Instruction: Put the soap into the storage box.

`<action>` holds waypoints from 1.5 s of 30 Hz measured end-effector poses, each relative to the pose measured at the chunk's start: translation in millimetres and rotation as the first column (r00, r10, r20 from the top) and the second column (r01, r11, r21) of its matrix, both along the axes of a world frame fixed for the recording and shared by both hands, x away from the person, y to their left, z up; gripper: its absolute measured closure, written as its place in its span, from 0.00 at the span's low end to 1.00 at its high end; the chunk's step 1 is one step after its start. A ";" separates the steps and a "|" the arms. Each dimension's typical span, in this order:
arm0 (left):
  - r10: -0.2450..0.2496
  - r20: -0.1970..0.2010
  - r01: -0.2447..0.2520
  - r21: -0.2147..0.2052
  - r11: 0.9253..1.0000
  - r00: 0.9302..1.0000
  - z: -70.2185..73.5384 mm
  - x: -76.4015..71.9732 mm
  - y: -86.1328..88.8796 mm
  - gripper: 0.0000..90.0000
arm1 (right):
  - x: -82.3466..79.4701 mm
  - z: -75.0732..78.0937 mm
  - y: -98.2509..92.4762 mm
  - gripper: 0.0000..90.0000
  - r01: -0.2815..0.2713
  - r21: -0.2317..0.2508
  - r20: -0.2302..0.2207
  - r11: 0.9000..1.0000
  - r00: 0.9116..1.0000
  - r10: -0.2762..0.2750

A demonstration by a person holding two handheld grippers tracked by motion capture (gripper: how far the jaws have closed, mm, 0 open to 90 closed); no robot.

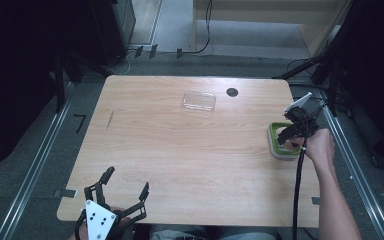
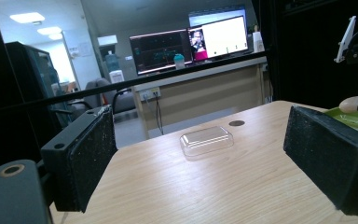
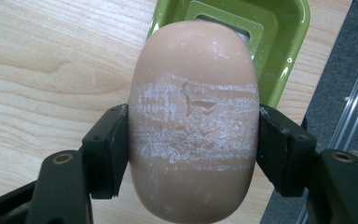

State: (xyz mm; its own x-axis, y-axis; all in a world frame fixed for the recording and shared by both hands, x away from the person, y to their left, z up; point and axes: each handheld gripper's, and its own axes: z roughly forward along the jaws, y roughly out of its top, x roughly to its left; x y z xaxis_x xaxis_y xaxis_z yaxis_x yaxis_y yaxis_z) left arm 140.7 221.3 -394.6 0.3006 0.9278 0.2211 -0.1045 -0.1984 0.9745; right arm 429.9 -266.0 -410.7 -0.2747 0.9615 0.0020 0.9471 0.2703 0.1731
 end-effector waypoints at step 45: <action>-0.002 0.000 0.002 -0.004 1.000 1.000 0.0 0.5 0.6 0.11 | 30.1 -27.6 -6.3 0.37 0.141 0.048 -0.026 0.989 0.990 -0.140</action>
State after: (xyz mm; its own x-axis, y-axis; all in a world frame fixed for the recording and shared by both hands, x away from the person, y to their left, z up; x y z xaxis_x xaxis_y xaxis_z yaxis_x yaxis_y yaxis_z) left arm 141.2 221.9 -394.6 0.3024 0.9280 0.2178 -0.1048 -0.1948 0.9752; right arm 460.0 -272.3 -438.2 -0.1360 0.9892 0.0550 0.9790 0.1256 0.1608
